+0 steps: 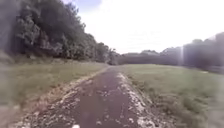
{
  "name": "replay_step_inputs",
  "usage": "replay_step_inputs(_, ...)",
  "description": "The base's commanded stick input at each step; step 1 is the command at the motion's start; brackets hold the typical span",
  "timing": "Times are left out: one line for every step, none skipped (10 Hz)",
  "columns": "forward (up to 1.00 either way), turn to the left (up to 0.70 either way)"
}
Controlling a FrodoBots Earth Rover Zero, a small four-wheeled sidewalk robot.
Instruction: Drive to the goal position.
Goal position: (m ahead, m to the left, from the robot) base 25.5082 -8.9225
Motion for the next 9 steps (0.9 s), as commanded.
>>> replay_step_inputs(0.85, 0.0)
replay_step_inputs(0.85, 0.0)
replay_step_inputs(0.85, 0.0)
replay_step_inputs(0.85, 0.0)
replay_step_inputs(0.85, 0.0)
replay_step_inputs(0.85, 0.0)
replay_step_inputs(0.85, 0.0)
replay_step_inputs(0.85, 0.0)
replay_step_inputs(0.85, 0.0)
